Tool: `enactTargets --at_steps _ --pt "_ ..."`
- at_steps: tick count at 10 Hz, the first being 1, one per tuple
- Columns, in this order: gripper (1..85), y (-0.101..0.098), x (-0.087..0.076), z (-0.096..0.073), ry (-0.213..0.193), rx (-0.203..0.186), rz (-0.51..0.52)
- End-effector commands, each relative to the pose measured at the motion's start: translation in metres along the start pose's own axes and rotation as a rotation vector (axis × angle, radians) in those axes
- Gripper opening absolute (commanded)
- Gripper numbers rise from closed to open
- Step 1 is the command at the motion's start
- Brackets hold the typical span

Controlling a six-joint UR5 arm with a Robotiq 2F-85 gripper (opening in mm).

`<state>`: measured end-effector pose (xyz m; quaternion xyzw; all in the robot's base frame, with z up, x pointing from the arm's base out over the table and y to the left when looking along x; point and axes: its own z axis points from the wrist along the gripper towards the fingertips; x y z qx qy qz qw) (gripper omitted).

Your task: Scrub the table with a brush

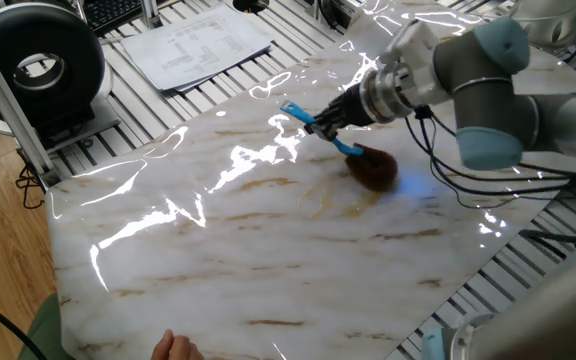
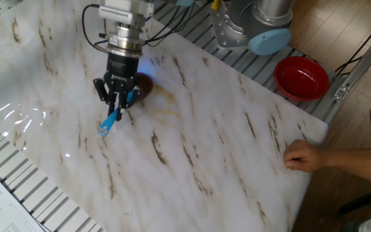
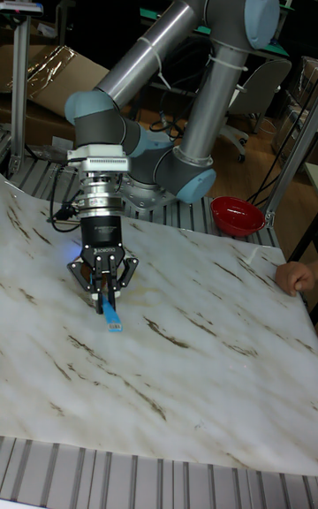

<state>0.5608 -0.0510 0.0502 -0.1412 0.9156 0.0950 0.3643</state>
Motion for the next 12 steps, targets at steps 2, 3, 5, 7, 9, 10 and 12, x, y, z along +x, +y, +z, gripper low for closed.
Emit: enactTargets --at_steps 2,3,5,7,9,10,12 --pt "1.0 0.017 0.004 -0.010 -0.028 -0.071 0.204" --pt "1.0 0.023 0.003 -0.010 -0.031 -0.091 0.256" --pt "1.0 0.025 0.004 -0.009 -0.022 -0.095 0.315" --pt "1.0 0.034 0.000 -0.004 -0.025 -0.119 0.385" --pt "1.0 0.037 -0.003 0.001 -0.037 -0.123 0.408" --pt "1.0 0.039 -0.007 0.006 -0.049 -0.124 0.426" --pt "1.0 0.048 -0.018 0.023 -0.081 -0.117 0.453"
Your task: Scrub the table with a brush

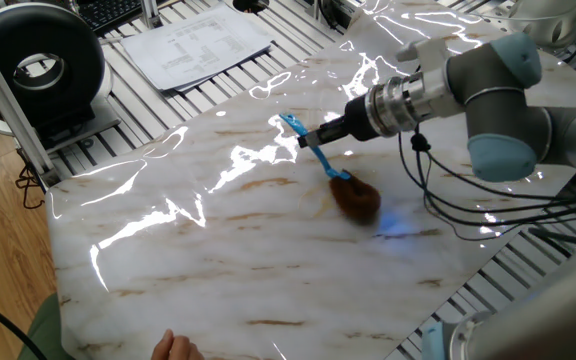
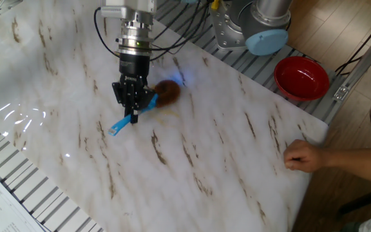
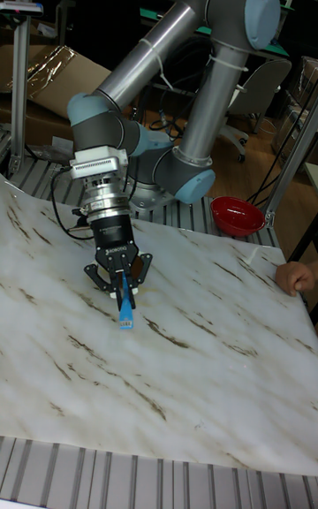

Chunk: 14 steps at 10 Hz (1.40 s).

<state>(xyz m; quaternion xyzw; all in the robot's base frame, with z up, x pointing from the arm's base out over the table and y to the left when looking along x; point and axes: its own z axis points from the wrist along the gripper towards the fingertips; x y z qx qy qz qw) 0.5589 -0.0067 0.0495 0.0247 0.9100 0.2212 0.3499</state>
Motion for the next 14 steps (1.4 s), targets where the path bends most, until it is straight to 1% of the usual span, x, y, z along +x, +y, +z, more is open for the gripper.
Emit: enactTargets --at_steps 1,2,3,4,5,6,7,8,9,10,11,13,14 --pt "1.0 0.014 -0.010 0.022 -0.047 0.009 0.039" --pt "1.0 0.021 -0.011 0.028 -0.044 0.022 0.036" --pt "1.0 0.027 -0.012 0.032 -0.039 0.048 0.027" --pt "1.0 0.035 -0.013 0.038 -0.041 0.061 0.021" --pt "1.0 0.039 -0.018 0.045 -0.049 0.083 -0.006" --pt "1.0 0.039 -0.023 0.049 -0.049 0.107 -0.044" --pt "1.0 0.037 -0.030 0.052 -0.047 0.138 -0.087" --pt "1.0 0.026 -0.039 0.054 -0.049 0.195 -0.178" --pt "1.0 0.021 -0.045 0.057 -0.058 0.219 -0.240" --pt "1.0 0.011 -0.052 0.057 -0.063 0.255 -0.317" --pt "1.0 0.010 -0.055 0.058 -0.060 0.251 -0.330" --pt "1.0 -0.003 -0.063 0.054 -0.049 0.282 -0.419" --pt "1.0 -0.014 -0.068 0.052 -0.041 0.308 -0.485"
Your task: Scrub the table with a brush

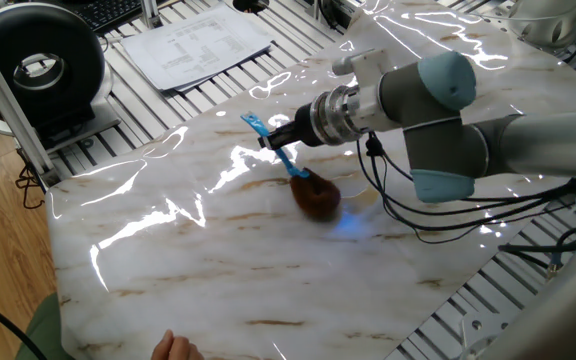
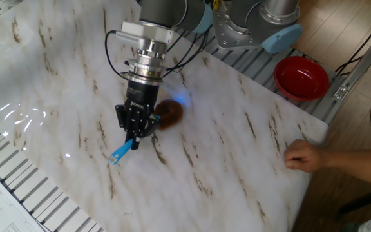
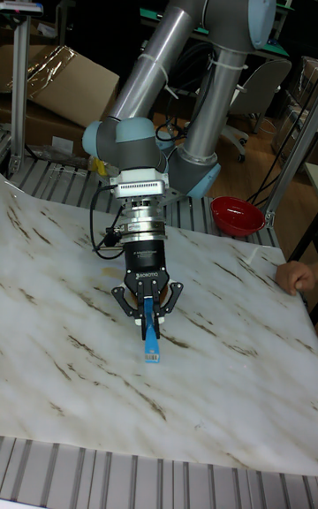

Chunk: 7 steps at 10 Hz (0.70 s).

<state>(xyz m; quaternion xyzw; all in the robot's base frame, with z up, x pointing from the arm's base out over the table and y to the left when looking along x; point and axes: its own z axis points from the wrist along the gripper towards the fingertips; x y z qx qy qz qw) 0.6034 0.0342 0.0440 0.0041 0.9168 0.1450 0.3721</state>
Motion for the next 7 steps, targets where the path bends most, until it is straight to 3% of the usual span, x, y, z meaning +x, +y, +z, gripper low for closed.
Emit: enactTargets --at_steps 1,2,3,4,6,7 --pt "1.0 -0.051 -0.035 0.008 0.013 0.174 -0.379" --pt "1.0 -0.063 -0.021 -0.001 0.097 0.211 -0.395" --pt "1.0 -0.063 0.001 -0.013 0.203 0.220 -0.343" --pt "1.3 -0.058 0.008 -0.018 0.233 0.212 -0.293" --pt "1.3 -0.049 0.015 -0.023 0.251 0.190 -0.227" --pt "1.3 -0.048 0.024 -0.031 0.286 0.196 -0.190"
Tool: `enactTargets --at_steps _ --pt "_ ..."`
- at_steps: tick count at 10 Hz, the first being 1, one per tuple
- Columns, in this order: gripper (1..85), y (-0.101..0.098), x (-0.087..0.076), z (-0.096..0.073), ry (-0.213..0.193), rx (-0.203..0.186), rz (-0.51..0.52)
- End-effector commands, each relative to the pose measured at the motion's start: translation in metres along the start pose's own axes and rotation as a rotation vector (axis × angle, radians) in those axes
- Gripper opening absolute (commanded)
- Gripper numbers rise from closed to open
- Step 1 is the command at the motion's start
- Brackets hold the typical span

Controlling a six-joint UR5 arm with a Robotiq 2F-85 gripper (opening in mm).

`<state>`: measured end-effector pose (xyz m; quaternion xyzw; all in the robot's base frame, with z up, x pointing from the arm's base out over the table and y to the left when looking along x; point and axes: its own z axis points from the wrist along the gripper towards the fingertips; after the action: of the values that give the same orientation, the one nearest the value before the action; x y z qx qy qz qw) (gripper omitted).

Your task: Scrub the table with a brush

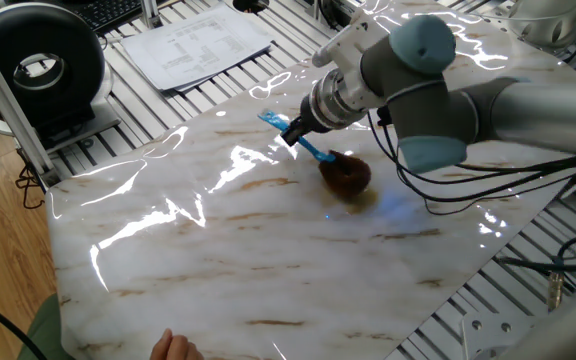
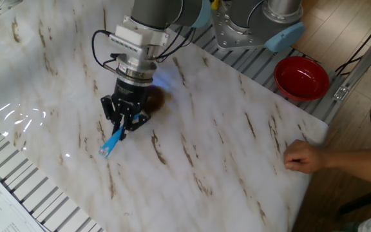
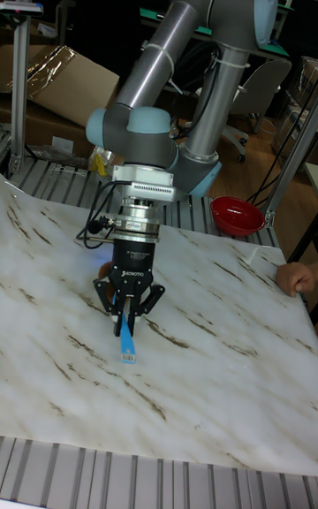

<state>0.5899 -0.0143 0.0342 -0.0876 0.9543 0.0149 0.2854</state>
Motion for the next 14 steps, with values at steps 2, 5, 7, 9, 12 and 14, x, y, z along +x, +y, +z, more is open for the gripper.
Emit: enactTargets --at_steps 2,5,7,9,12,14 --pt "1.3 0.003 0.031 -0.027 0.130 0.002 0.092" --pt "1.3 0.015 0.054 -0.053 0.199 -0.010 0.190" --pt "1.3 0.020 0.067 -0.055 0.246 -0.014 0.257" --pt "27.3 0.015 0.076 -0.054 0.268 -0.004 0.222" --pt "50.7 0.007 0.089 -0.054 0.315 0.018 0.175" --pt "51.0 -0.003 0.088 -0.056 0.314 0.044 0.147"
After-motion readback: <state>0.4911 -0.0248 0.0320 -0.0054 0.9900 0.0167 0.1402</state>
